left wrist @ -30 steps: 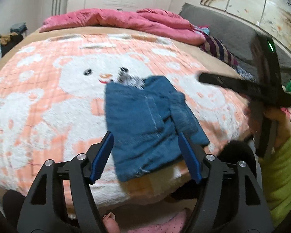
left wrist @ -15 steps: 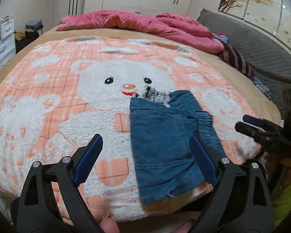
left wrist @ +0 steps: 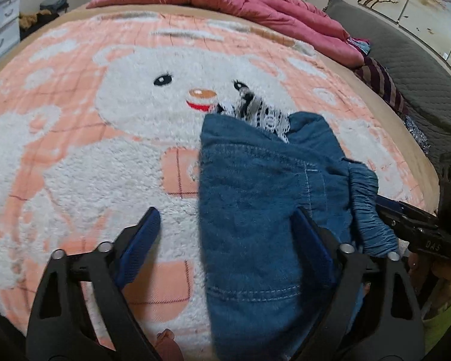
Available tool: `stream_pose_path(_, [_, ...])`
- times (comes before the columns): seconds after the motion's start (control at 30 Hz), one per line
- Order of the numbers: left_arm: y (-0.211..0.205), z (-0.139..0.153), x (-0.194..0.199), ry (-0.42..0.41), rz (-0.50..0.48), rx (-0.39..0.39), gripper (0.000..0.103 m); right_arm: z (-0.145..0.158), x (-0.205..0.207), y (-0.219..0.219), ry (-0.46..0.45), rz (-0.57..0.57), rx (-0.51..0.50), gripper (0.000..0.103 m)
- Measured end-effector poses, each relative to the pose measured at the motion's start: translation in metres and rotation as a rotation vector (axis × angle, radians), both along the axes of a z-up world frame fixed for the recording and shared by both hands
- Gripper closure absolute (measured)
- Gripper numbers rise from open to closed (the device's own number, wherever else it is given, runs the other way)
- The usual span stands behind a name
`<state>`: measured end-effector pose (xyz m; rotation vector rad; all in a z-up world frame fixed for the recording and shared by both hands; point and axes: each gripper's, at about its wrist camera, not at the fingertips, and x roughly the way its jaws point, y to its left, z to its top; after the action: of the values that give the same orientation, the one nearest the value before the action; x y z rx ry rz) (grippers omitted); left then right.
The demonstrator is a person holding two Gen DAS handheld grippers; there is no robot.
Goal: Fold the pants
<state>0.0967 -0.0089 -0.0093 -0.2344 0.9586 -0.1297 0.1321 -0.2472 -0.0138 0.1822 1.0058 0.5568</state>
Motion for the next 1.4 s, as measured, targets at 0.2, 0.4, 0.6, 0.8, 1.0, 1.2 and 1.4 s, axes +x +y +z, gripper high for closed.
stream_pose_path(0.2, [-0.005,-0.009,0.008,0.01,-0.016,-0.038,0.037,-0.008,0.012,0.005,0.037,0.01,0.023,0.038])
stream_pose_path(0.4, [-0.009,-0.01,0.011,0.01,-0.016,-0.067,0.047,-0.011,0.016,0.009,0.037,0.022,0.043,0.046])
stream_pose_path(0.6, [-0.021,-0.006,0.006,-0.02,-0.035,-0.051,0.069,-0.01,0.009,0.011,0.009,0.02,0.077,0.074])
stream_pose_path(0.8, [-0.031,0.003,0.0,-0.063,-0.04,0.027,0.079,0.01,-0.012,0.029,-0.146,0.024,-0.039,0.085])
stream_pose_path(1.0, [-0.024,0.016,-0.002,-0.086,-0.042,0.011,0.084,0.023,-0.014,0.033,-0.194,0.025,-0.031,0.09])
stream_pose_path(1.2, [-0.021,0.035,0.005,-0.13,-0.053,0.002,0.087,0.041,-0.004,0.048,-0.245,0.046,-0.025,0.093])
stream_pose_path(1.4, [-0.009,0.05,0.022,-0.164,-0.04,0.009,0.087,0.051,0.014,0.066,-0.264,0.059,-0.025,0.093])
